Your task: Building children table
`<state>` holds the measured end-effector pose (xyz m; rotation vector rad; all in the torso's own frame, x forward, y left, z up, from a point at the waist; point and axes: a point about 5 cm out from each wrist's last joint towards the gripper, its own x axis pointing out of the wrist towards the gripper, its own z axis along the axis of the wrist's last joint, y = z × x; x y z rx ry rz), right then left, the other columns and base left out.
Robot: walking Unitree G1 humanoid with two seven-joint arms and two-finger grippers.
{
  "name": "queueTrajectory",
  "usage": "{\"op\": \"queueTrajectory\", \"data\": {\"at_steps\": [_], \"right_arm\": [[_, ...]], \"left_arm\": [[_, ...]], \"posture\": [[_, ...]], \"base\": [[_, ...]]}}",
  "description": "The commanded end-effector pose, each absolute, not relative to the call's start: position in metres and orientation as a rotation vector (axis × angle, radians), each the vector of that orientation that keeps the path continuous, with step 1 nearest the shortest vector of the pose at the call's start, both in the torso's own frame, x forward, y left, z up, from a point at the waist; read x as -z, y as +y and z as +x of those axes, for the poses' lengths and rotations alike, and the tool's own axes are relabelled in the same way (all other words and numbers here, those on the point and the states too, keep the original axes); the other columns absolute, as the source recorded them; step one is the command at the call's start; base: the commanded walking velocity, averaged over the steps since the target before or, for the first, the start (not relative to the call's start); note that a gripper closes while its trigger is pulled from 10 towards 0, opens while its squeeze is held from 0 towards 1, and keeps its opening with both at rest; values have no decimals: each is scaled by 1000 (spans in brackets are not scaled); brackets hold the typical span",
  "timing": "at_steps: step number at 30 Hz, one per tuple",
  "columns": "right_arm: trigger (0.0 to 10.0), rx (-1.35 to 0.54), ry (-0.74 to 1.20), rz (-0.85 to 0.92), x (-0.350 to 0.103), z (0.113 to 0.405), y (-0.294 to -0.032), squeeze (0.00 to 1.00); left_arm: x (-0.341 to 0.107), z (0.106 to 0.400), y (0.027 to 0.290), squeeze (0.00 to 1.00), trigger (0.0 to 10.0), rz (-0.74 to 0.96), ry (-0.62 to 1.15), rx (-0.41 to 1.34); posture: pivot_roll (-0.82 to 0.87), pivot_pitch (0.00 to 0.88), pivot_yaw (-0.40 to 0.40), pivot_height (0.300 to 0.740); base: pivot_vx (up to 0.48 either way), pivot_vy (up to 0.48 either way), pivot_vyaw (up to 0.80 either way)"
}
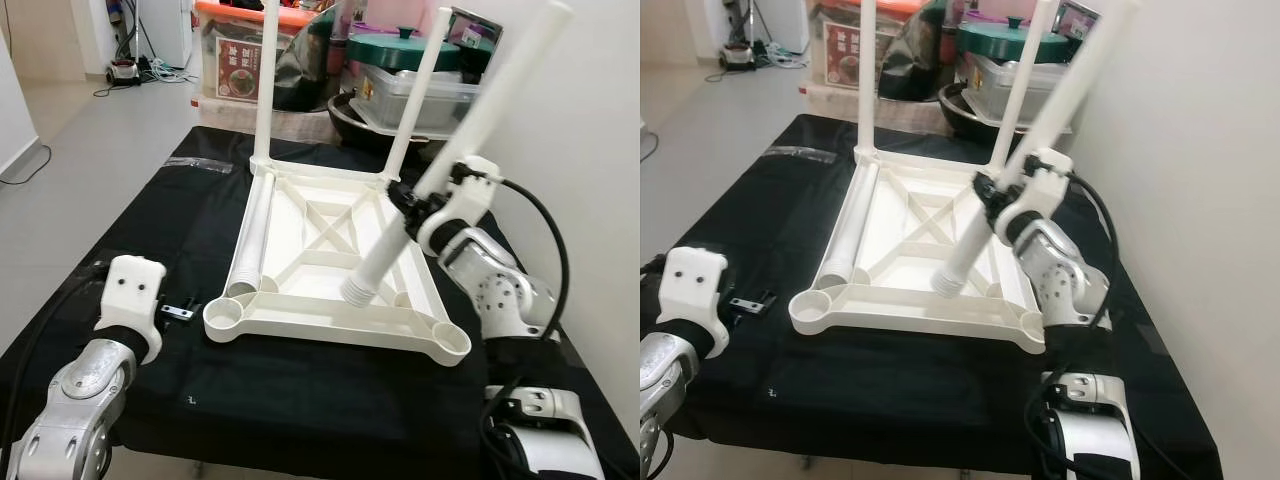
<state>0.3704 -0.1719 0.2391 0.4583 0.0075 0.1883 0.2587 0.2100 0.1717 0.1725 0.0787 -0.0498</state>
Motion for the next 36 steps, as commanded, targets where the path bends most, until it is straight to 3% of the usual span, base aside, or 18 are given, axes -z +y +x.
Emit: {"op": "queueTrajectory", "data": {"at_steps": [1, 10, 21, 26, 36], "right_arm": [[10000, -165, -19, 458, -248, 372, -177, 0], [10000, -174, -20, 551, -257, 378, -175, 0], [10000, -191, -75, 542, -260, 375, -168, 0], [10000, -177, -100, 428, -255, 370, -167, 0], [10000, -228, -192, 394, -260, 363, -162, 0]], "left_arm": [[-169, 260, 203, 0, 10000, 156, 95, 70], [-175, 260, 204, 0, 10000, 89, 69, 60], [-177, 261, 201, 0, 10000, 114, 70, 79], [-179, 264, 200, 0, 10000, 51, 54, 79], [-189, 258, 192, 0, 10000, 3, -63, 161]], "posture": [[110, 0, -160, 740], [108, 0, -163, 740], [109, 0, -162, 740], [104, 0, -157, 740], [105, 0, -160, 740]], "base": [[0, 0, 0], [0, 0, 0], [0, 0, 0], [0, 0, 0], [0, 0, 0]]}}
